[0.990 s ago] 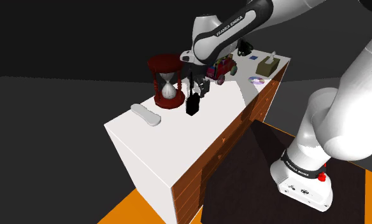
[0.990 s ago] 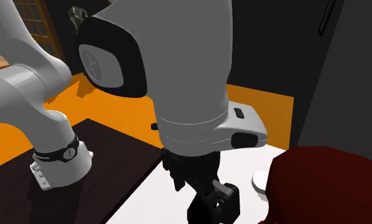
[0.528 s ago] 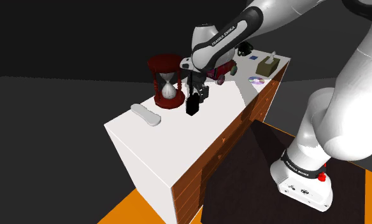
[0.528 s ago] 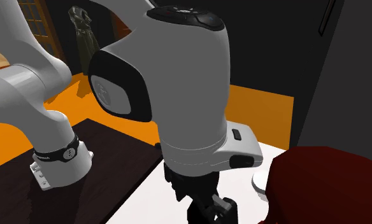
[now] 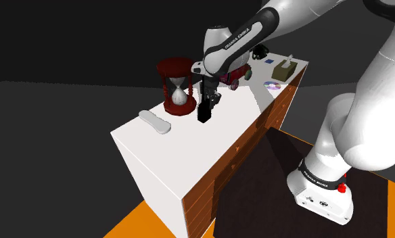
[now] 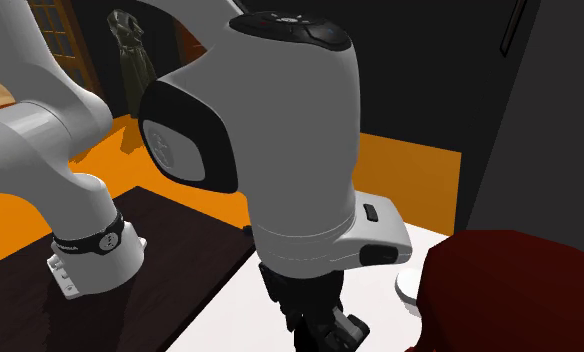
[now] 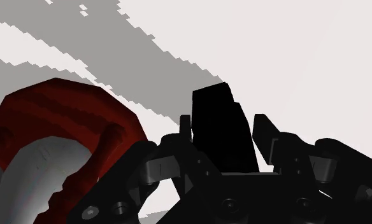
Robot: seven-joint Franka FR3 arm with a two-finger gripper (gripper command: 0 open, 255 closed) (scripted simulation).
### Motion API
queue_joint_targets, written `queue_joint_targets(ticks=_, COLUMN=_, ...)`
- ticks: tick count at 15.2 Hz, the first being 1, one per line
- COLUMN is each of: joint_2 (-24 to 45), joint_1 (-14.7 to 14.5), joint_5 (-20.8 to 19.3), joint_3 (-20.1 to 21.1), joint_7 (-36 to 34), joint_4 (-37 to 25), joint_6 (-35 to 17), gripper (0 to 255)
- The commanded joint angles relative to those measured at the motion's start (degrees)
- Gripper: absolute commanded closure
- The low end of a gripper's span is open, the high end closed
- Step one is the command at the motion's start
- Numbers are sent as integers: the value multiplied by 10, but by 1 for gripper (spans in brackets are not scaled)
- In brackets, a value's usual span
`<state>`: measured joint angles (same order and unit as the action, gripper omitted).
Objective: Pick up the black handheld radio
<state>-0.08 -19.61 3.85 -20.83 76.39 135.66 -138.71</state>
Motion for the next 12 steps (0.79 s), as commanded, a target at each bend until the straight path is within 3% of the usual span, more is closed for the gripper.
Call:
queue_joint_targets(ticks=1, joint_2=0, joint_1=0, joint_5=0, joint_3=0, joint_7=0, joint_4=0, joint_6=0, gripper=255)
queue_joint_targets(ticks=12, joint_2=-51, joint_1=1, joint_5=-29, joint_3=2, joint_7=-23, joint_4=-30, joint_6=78, gripper=255)
